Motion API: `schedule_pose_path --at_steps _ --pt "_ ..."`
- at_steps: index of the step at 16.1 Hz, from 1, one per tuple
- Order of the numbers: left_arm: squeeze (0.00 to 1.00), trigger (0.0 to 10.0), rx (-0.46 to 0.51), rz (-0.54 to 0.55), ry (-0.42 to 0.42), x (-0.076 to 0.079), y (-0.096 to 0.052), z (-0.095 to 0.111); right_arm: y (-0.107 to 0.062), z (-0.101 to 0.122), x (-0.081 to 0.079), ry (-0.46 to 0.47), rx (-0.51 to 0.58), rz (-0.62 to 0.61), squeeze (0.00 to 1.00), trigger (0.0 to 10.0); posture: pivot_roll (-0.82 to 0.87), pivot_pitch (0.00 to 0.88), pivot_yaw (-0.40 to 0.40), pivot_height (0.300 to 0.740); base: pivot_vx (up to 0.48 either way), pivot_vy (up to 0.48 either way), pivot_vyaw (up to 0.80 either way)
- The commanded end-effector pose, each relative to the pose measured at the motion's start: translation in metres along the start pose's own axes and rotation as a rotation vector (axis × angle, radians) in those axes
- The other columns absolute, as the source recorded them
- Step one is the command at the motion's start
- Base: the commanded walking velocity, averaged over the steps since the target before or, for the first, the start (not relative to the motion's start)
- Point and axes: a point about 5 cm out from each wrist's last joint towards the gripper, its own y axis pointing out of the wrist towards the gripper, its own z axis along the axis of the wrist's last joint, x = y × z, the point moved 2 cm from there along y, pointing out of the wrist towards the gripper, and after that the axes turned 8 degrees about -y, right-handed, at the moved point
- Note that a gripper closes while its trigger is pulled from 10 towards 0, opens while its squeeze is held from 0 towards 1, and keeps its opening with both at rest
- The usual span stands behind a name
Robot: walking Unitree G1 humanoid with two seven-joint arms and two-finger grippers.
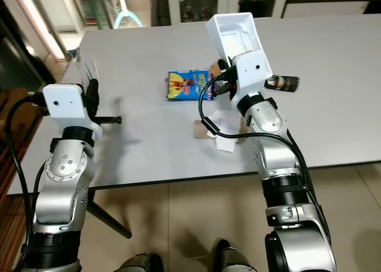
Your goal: Picking trash to rubbish bin
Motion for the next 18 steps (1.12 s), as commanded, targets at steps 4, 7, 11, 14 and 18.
schedule_pose_path --at_steps 4,7,11,14,18 --pt "0.00 10.0 0.005 0.016 -0.013 0.0005 0.0018 0.0070 -0.0015 0.0009 -0.0009 -0.008 0.010 -0.003 0.00 10.0 -0.07 0.073 0.053 0.740 0.000 0.000 0.00" --pt "0.00 10.0 -0.010 0.016 -0.019 0.0002 0.0016 0.0045 -0.0013 0.0013 -0.0002 -0.010 0.010 -0.005 0.00 10.0 -0.08 0.075 0.055 0.740 0.000 -0.169 0.00" --pt "0.00 10.0 -0.019 0.012 -0.022 -0.0002 0.0015 0.0040 -0.0013 0.0012 0.0010 -0.013 0.009 -0.010 0.00 10.0 -0.08 0.075 0.059 0.740 0.000 -0.257 0.00" --pt "0.00 10.0 -0.023 0.006 -0.023 -0.0003 0.0018 0.0032 -0.0011 0.0015 0.0013 -0.013 0.010 -0.012 0.00 10.0 -0.08 0.073 0.062 0.740 0.000 -0.275 0.00" --pt "0.00 10.0 -0.030 0.000 -0.028 0.0005 0.0022 0.0025 -0.0009 0.0011 0.0023 -0.014 0.009 -0.016 0.00 10.0 -0.08 0.073 0.065 0.740 0.000 -0.307 0.00"
